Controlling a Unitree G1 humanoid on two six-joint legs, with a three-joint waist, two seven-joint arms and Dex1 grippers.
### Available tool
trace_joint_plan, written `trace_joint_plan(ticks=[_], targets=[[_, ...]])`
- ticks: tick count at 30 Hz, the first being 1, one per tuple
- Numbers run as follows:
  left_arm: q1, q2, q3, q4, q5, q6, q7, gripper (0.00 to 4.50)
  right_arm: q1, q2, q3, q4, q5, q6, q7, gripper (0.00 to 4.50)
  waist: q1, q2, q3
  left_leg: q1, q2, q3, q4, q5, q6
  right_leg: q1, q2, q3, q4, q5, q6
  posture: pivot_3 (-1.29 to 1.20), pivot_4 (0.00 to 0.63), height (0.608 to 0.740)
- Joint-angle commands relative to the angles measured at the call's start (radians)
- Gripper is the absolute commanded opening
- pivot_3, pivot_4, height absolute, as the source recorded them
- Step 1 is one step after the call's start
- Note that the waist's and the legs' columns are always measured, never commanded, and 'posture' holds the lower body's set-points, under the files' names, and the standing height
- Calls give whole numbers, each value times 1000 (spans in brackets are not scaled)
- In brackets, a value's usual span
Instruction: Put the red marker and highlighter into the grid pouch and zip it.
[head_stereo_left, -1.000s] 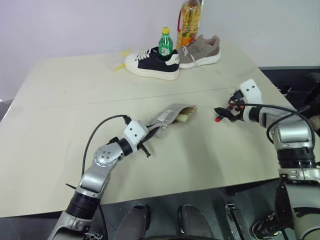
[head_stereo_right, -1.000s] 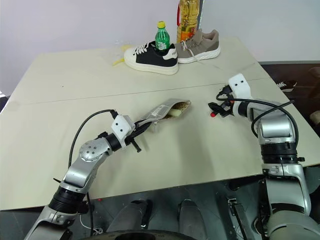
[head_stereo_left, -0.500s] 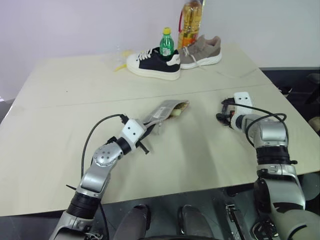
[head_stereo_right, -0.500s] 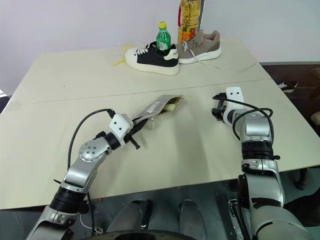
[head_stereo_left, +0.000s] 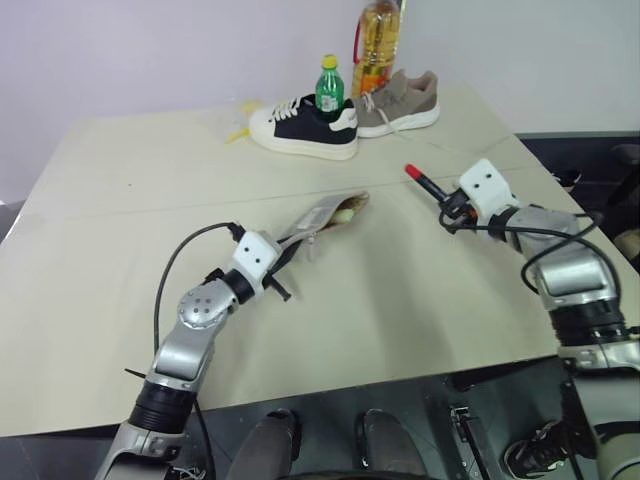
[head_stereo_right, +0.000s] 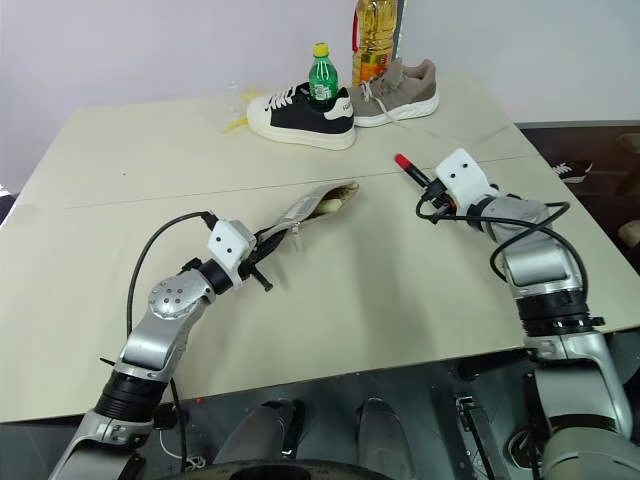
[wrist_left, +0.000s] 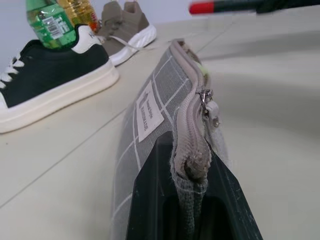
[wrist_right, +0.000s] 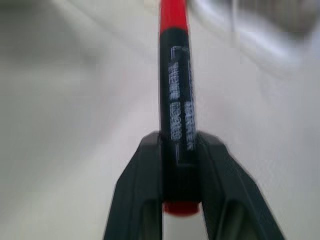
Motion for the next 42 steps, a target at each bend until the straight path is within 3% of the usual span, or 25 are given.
trace_joint_plan(ticks=[1, 4, 14, 31, 42], targets=[[-8, 6, 23, -18, -20, -20, -11, 0, 38, -38, 9, -103, 25, -89, 117, 395, -1, 0, 0, 0, 0, 0, 0, 0, 0, 1, 0, 0, 0, 0, 0, 0, 150, 740], [-9, 3, 22, -22, -27, -19, -17, 0, 76, -75, 41, -141, -14, -151, 171, 395, 2, 0, 0, 0, 0, 0, 0, 0, 0, 1, 0, 0, 0, 0, 0, 0, 150, 740], [-3, -4, -3, -33, -30, -15, -46, 0, 63, -54, 115, -175, -79, -216, 221, 395, 7, 0, 0, 0, 0, 0, 0, 0, 0, 0, -1, 0, 0, 0, 0, 0, 150, 740], [3, -1, -16, -26, -18, -15, -51, 0, 52, -70, 44, -204, -34, -200, 279, 395, 7, 0, 0, 0, 0, 0, 0, 0, 0, 0, -1, 0, -1, 0, 0, 0, 150, 740], [12, -8, -18, -43, -28, -19, -69, 0, 15, -46, 91, -147, -101, -246, 259, 395, 7, 0, 0, 0, 0, 0, 0, 0, 0, 0, -1, 0, -1, 0, 0, 0, 150, 740]])
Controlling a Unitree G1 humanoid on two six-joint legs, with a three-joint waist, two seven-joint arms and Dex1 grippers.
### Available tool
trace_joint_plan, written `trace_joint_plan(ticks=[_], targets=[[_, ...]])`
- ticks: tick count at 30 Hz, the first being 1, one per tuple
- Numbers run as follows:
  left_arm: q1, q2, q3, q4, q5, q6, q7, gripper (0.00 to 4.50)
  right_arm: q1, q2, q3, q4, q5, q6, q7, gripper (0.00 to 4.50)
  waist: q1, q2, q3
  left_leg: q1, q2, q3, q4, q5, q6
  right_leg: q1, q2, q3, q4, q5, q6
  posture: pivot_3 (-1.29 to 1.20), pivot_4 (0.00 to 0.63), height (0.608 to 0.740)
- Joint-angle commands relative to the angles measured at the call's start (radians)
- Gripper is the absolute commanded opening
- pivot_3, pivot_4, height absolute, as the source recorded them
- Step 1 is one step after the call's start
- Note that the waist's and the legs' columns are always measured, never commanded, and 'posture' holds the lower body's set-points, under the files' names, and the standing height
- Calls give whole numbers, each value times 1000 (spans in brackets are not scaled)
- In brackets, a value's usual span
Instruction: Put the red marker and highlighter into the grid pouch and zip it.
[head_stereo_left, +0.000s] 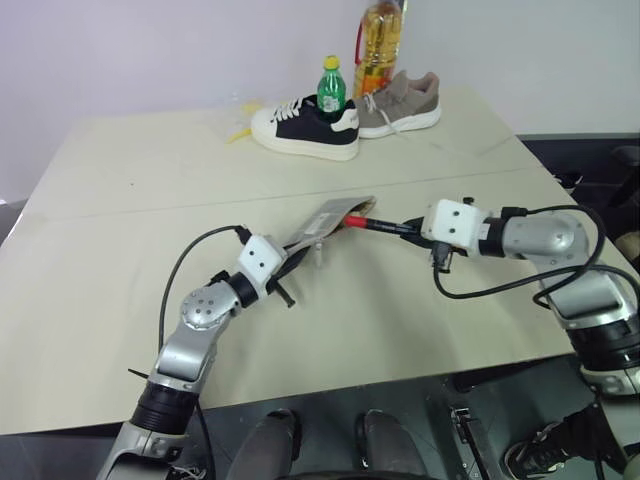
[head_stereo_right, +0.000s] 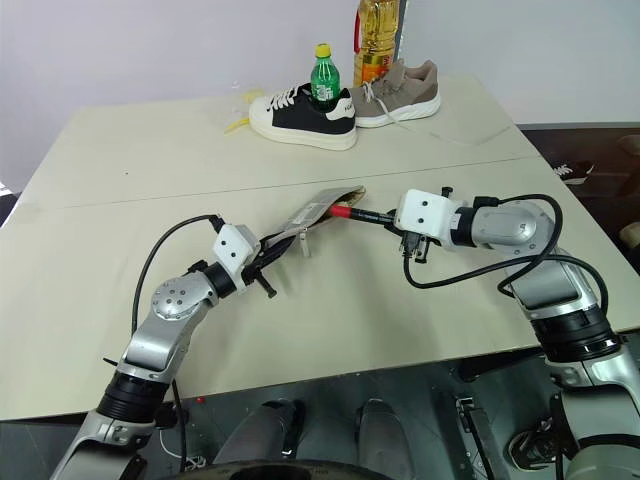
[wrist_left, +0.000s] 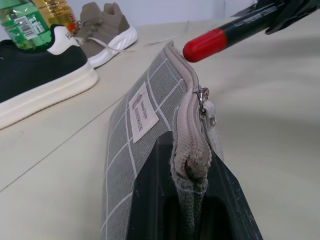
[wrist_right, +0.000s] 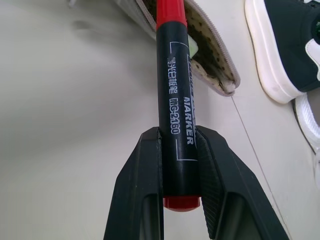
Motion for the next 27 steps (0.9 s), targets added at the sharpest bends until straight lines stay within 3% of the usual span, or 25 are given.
trace_joint_plan(ticks=[1, 15, 23, 27], targets=[[6, 0, -3, -44, -10, -19, -8, 0, -40, 13, 6, -6, -19, -25, -9, 395, 0, 0, 0, 0, 0, 0, 0, 0, 0, 0, 0, 0, 0, 0, 0, 0, 150, 740], [-3, 10, -35, -80, -14, -9, -51, 0, -108, 2, 130, -6, -190, -261, 28, 395, 0, 0, 0, 0, 0, 0, 0, 0, 0, 0, 0, 0, 0, 0, 0, 0, 150, 740], [-17, -2, -88, -122, -20, 18, -99, 0, -181, 100, 218, 3, -296, -303, 20, 395, -1, 0, 0, 0, 0, 0, 0, 0, 0, 0, 0, 0, 0, 0, 0, 0, 150, 740], [-7, -5, -84, -134, -17, 32, -93, 0, -179, 112, 207, 4, -307, -318, 12, 2371, 0, 0, 0, 0, 0, 0, 0, 0, 0, 0, 0, 0, 0, 0, 0, 0, 150, 740]])
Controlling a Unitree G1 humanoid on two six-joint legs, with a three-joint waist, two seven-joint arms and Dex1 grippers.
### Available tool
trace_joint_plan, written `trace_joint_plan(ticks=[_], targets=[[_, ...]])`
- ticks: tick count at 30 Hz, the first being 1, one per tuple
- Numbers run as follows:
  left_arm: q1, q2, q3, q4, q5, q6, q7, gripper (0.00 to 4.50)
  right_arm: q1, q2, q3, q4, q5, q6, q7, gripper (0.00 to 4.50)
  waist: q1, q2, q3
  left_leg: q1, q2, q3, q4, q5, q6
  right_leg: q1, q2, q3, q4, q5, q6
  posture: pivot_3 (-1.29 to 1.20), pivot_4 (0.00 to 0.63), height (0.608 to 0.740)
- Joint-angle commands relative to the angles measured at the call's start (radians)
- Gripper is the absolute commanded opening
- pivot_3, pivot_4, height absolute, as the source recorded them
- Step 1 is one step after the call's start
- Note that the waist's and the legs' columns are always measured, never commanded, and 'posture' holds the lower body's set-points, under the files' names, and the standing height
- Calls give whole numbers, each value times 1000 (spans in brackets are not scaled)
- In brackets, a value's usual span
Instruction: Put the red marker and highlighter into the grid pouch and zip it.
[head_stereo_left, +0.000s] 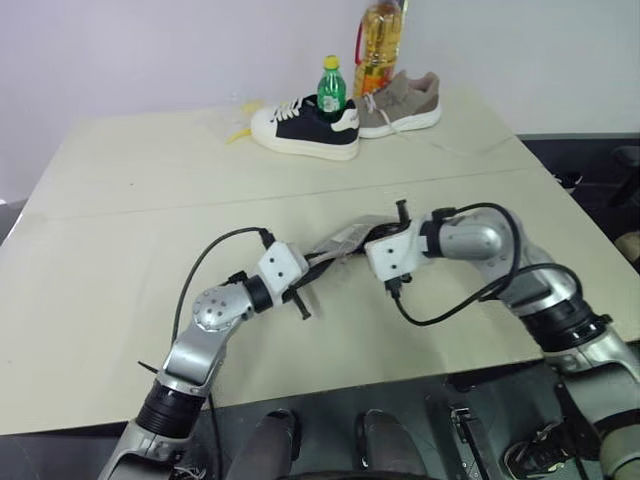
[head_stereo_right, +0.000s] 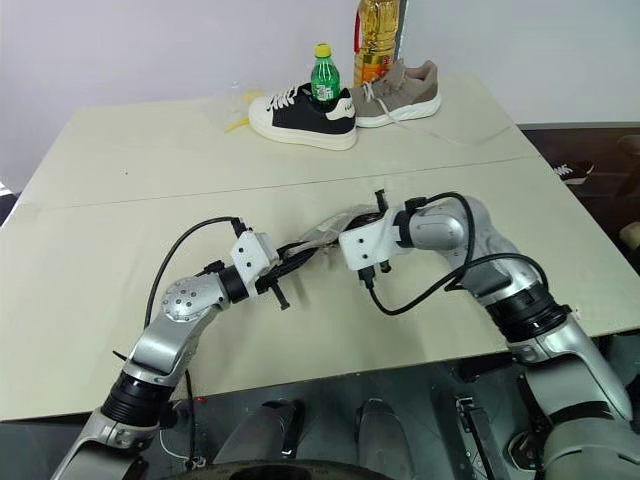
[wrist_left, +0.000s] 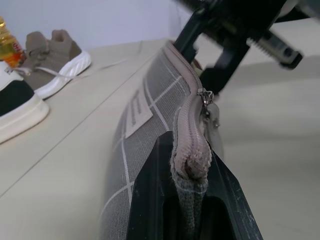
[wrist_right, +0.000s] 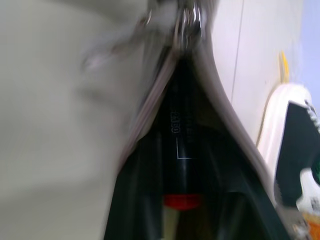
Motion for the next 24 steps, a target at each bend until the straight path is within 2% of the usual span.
trace_joint_plan(ticks=[1, 4, 9, 13, 17, 24], targets=[[7, -2, -1, -47, -14, 4, 7, 0, -25, -6, -44, -19, 7, -20, -23, 2923, 1, 0, 0, 0, 0, 0, 0, 0, 0, 0, 0, 0, 0, 0, 0, 0, 150, 740], [15, -1, 10, -49, -13, 10, 17, 0, -21, -10, -88, -21, 55, 6, -18, 4448, 0, 0, 0, 0, 0, 0, 0, 0, 0, 0, 0, 0, 0, 0, 0, 0, 150, 740], [0, -43, 63, -15, -35, 37, 88, 0, -12, 8, -261, -75, 303, 264, 27, 4448, 1, 0, 0, 0, 0, 0, 0, 0, 0, 0, 0, 0, 0, 0, 0, 0, 150, 740], [-41, -106, 120, 13, -80, 84, 159, 0, 14, 10, -349, -125, 450, 467, 37, 4448, 1, 0, 0, 0, 0, -1, 0, 0, 0, 1, 0, 0, 0, 0, 0, 0, 150, 740], [-66, -155, 144, 16, -127, 115, 188, 0, 75, 28, -358, -188, 530, 605, 17, 4448, 1, -1, 0, 0, 0, -1, 0, 0, 0, 1, 0, 0, 0, 0, 0, 0, 150, 740], [-98, -201, 144, 19, -158, 141, 208, 0, 112, 248, -307, -222, 572, 796, -188, 4448, -1, -1, 0, 0, 0, 0, 0, 0, 0, -1, 0, 0, 2, 0, 0, 0, 150, 740]])
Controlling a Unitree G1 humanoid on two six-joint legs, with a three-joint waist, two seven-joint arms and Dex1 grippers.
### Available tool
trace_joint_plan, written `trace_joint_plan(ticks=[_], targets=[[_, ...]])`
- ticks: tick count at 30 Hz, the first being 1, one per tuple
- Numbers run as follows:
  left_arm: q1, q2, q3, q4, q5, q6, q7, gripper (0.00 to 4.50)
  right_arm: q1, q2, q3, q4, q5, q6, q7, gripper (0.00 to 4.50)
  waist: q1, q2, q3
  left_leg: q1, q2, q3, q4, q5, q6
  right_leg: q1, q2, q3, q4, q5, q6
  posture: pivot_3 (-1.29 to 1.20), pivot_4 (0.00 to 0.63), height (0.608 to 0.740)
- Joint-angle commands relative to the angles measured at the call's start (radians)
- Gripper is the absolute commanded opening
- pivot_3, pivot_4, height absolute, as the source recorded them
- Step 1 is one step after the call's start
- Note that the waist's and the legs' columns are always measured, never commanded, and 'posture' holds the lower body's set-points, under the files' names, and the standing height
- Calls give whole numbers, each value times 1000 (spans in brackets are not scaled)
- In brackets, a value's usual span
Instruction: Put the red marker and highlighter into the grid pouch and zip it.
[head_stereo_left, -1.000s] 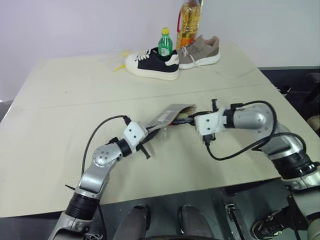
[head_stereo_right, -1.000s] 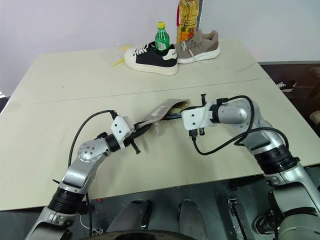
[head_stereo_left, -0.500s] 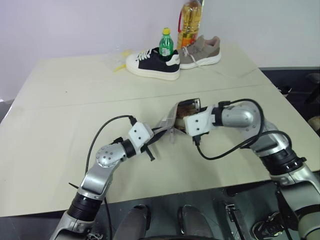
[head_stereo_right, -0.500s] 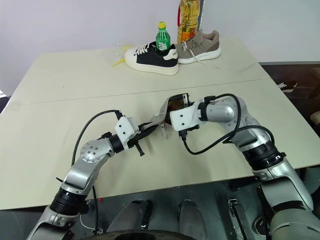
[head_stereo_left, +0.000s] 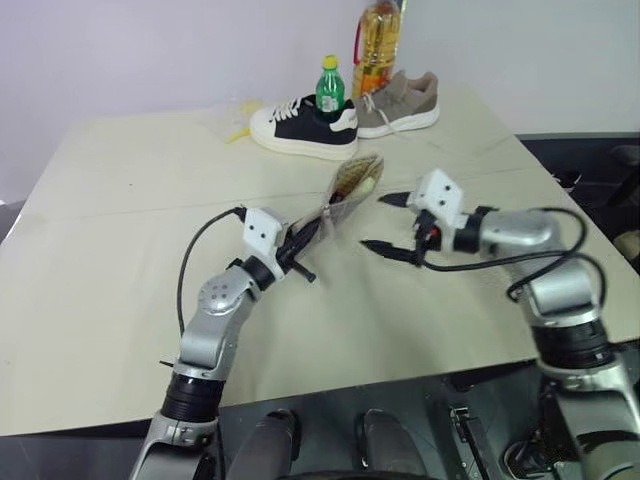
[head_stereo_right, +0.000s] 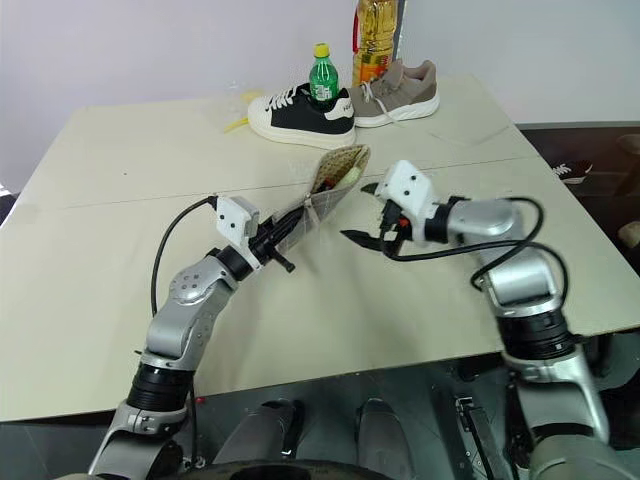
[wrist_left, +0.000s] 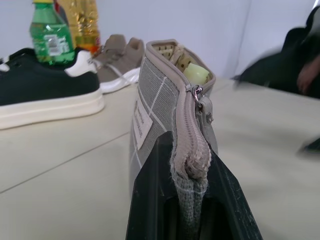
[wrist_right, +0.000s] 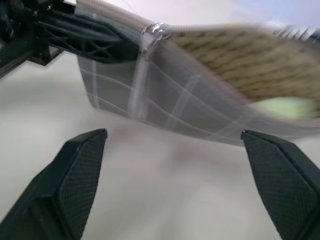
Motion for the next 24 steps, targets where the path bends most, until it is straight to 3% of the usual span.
trace_joint_plan(ticks=[1, 5, 14, 24], targets=[[-17, -10, 9, -28, -29, -3, 6, 0, -21, 62, 25, -56, 17, 55, -82, 4448, 2, 0, 0, 0, 0, 0, 0, 0, 0, 0, 0, 0, 0, 0, 0, 0, 150, 740], [-15, -15, 5, -38, -38, 1, 9, 0, -44, 127, 55, -30, 8, 86, -148, 4448, 2, 0, 0, 0, -1, 0, 0, 0, 0, 0, 0, 0, 0, 0, 0, 0, 150, 740], [-6, 5, 9, -42, -25, -11, 15, 0, -74, 140, 58, -12, 19, 116, -184, 55, 1, 0, 0, 0, -1, 0, 0, 0, 0, 0, 0, 0, 0, 0, 0, 0, 150, 740], [37, 154, -4, 1, 60, -142, -62, 0, -199, -105, -32, 126, -44, 14, -173, 55, 2, 0, 0, 0, -1, 0, -1, 0, 0, 0, 0, 0, -1, 0, 0, 0, 150, 740]])
